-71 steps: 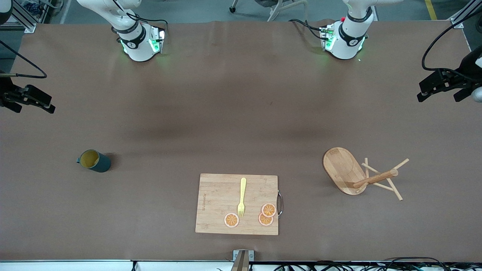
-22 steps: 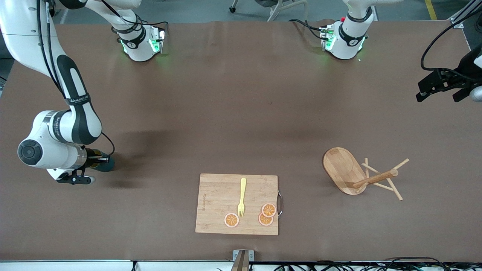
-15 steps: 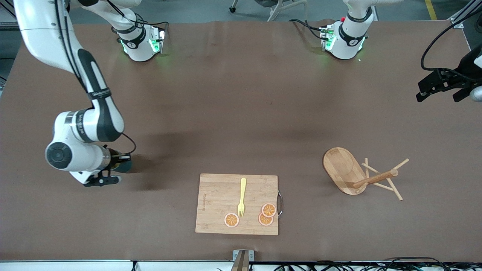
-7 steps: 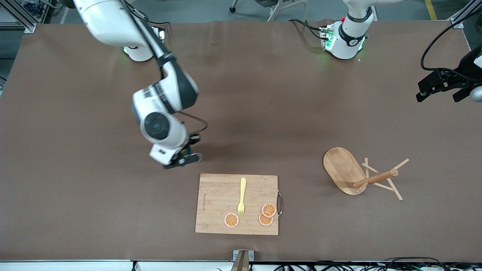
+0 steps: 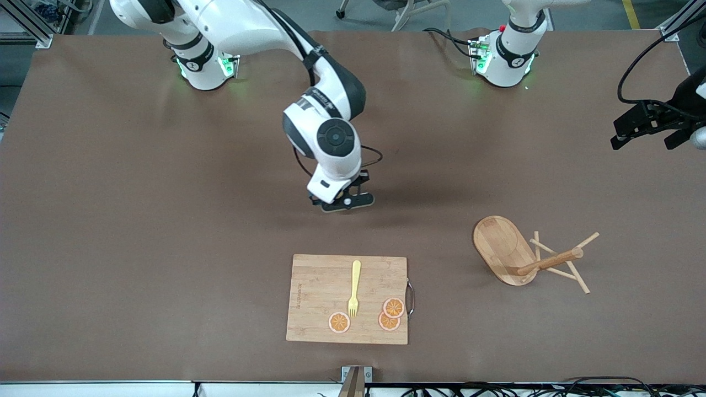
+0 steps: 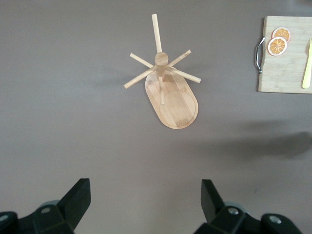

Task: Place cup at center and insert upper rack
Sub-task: 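Carry the held mug with the right gripper toward the table center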

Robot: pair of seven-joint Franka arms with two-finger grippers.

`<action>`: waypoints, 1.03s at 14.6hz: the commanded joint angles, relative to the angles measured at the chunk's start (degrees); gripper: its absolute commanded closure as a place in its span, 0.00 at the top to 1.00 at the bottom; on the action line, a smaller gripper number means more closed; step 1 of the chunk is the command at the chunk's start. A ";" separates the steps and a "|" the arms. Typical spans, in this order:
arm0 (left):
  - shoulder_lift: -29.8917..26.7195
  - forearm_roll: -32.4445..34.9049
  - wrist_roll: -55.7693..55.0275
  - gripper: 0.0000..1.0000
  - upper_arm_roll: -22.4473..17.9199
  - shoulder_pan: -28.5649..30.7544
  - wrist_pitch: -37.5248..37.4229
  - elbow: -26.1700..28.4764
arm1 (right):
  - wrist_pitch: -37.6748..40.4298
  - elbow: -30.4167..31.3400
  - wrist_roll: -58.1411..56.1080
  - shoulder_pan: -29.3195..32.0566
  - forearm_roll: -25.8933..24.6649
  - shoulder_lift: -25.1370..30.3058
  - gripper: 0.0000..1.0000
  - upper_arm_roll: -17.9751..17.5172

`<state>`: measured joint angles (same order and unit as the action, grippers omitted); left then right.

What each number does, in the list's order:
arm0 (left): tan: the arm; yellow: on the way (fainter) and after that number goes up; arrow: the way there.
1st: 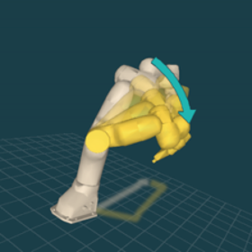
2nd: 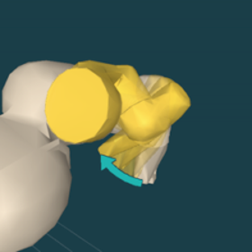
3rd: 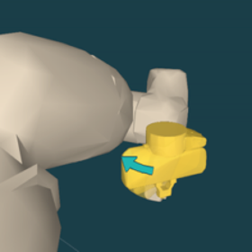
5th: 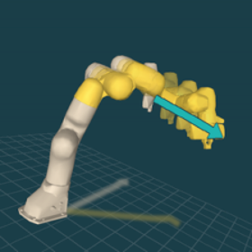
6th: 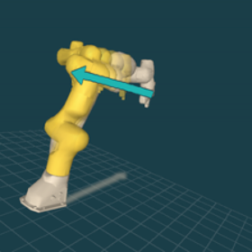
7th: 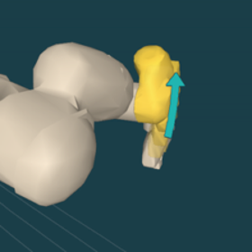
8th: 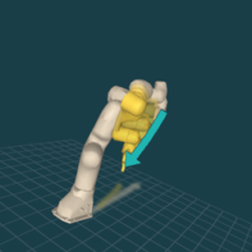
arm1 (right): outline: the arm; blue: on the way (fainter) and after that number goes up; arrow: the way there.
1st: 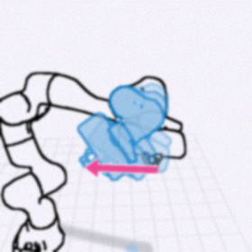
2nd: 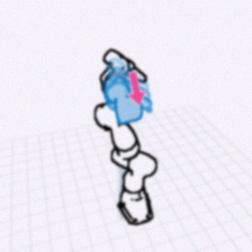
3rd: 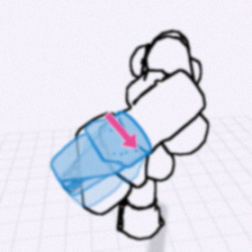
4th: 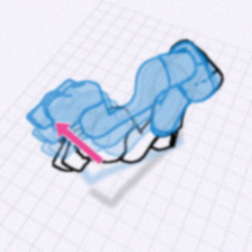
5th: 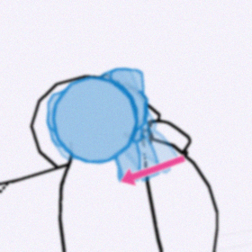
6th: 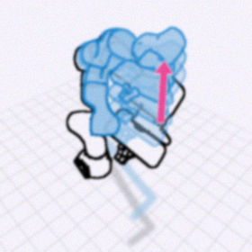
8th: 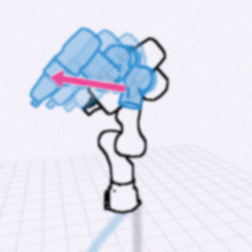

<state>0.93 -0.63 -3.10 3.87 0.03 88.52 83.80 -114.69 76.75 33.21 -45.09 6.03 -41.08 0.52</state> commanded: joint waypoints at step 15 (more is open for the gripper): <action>-0.05 0.54 -0.06 1.00 0.17 0.23 0.16 -0.39 | -8.36 -9.60 18.81 -8.96 2.40 -10.25 0.01 0.71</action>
<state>0.93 -0.63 -3.10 3.87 0.05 88.52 83.80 -123.07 68.83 49.85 -54.36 7.84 -50.18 1.22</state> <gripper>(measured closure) 0.000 0.960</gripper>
